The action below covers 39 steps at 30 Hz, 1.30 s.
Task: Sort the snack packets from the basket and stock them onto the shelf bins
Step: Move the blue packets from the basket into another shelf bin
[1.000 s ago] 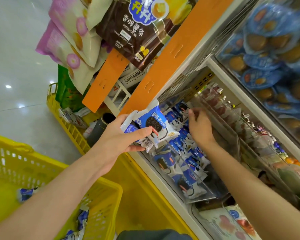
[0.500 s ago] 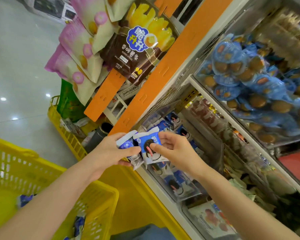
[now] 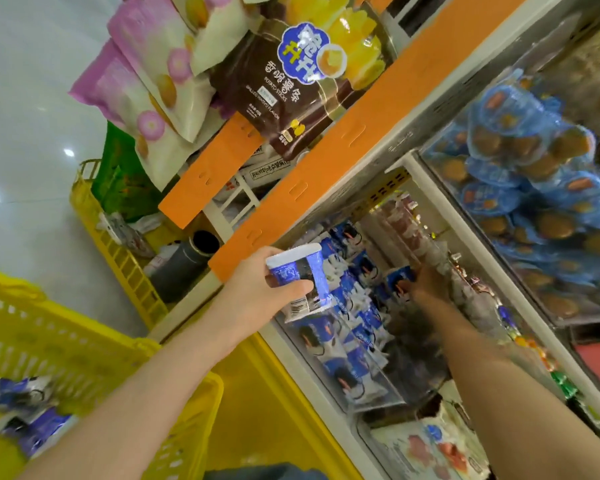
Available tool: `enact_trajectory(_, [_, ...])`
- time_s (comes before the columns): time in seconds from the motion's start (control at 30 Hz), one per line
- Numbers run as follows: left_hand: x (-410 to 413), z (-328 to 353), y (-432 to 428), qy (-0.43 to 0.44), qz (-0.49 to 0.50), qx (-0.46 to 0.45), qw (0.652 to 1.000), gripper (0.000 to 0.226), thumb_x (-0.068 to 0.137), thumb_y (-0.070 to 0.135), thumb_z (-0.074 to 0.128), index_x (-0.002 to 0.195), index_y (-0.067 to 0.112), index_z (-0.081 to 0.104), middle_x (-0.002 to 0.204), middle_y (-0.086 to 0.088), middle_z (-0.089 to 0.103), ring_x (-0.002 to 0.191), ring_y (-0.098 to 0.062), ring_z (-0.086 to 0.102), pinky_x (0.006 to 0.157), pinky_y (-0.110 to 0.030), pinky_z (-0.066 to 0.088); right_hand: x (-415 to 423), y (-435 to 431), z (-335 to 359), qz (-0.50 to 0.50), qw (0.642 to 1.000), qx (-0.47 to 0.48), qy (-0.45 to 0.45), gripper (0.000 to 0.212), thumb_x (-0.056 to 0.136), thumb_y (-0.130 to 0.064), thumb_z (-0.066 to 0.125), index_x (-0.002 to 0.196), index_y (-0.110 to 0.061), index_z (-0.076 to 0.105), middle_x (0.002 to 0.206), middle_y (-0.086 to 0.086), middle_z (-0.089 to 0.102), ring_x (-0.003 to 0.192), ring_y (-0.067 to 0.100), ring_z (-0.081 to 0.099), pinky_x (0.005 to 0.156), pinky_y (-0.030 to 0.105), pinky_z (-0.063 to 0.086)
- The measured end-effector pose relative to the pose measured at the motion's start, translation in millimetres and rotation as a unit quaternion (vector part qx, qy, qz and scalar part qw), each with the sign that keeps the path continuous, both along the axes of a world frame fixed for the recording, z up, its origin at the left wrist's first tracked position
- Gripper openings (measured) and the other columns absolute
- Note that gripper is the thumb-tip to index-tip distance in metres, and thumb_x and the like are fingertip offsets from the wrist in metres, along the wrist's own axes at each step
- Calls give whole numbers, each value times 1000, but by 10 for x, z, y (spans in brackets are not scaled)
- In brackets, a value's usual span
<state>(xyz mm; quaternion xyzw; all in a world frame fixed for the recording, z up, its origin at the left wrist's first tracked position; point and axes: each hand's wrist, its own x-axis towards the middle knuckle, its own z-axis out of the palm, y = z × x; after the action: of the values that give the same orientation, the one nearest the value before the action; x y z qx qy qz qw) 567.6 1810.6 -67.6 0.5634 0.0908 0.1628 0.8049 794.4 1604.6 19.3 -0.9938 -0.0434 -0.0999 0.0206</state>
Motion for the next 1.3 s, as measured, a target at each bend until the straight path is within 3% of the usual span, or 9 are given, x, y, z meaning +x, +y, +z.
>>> enact_trajectory(0.23, [91,-66,79,-24,-23,-39,999,29,78,14,72,99,26,55,91,10,68,81,5,64,60,-12,52,93,-64,-152,24,983,-163,83,32,89,-20,62,114,-1,55,112,17,58,100,27,56,78,28,39])
enact_trajectory(0.33, [128,-104,84,-21,-19,-43,999,30,77,14,72,99,26,55,91,9,69,82,3,65,62,-12,53,71,-40,-172,3,988,-141,57,33,88,-17,62,119,-6,55,120,17,58,108,30,56,90,35,43])
enact_trajectory(0.57, [131,-159,127,-17,-4,-60,998,31,79,14,71,102,30,59,95,12,69,86,5,64,64,-12,51,-79,167,-104,-19,989,-148,16,35,95,-30,50,120,-6,56,122,13,58,109,27,56,87,30,43])
enact_trajectory(0.7, [75,-178,121,-9,-18,-63,998,31,84,15,65,111,30,63,98,11,71,87,3,65,61,-10,49,-356,325,-107,78,996,-38,-16,39,97,-36,44,124,-8,50,114,12,60,97,26,59,87,36,49])
enact_trajectory(0.8, [34,-210,81,27,-10,-71,997,25,85,16,65,108,23,64,94,8,73,80,-1,68,55,-11,48,-758,417,-127,254,961,88,-64,22,95,-20,50,116,-14,54,94,-5,62,71,2,55,69,19,47])
enact_trajectory(0.87, [1,-216,28,44,-10,-56,997,22,84,18,66,106,21,64,92,7,74,79,-3,69,56,-12,48,-1068,469,-145,329,934,138,-28,17,95,-23,51,111,-22,55,86,-16,59,73,-2,56,64,13,47])
enact_trajectory(1.0, [-112,-143,-82,45,-32,-22,998,19,88,20,61,107,22,63,96,5,72,86,-8,69,68,-22,49,-1631,544,-218,343,916,189,86,25,96,-34,44,119,-26,51,103,-11,62,82,2,62,70,23,53])
enact_trajectory(1.13, [-269,-6,-177,3,-72,50,996,18,91,12,56,98,28,62,95,9,70,85,5,65,66,-10,48,-1905,545,-105,332,889,242,200,26,94,-30,52,112,-13,60,96,8,67,74,20,67,63,34,59])
enact_trajectory(1.3, [-458,47,-220,74,48,196,977,14,87,31,62,95,26,50,90,14,55,80,2,56,63,-14,42,-2078,474,-13,346,901,259,45,6,86,-26,65,80,-24,64,86,-5,69,68,14,65,65,41,56])
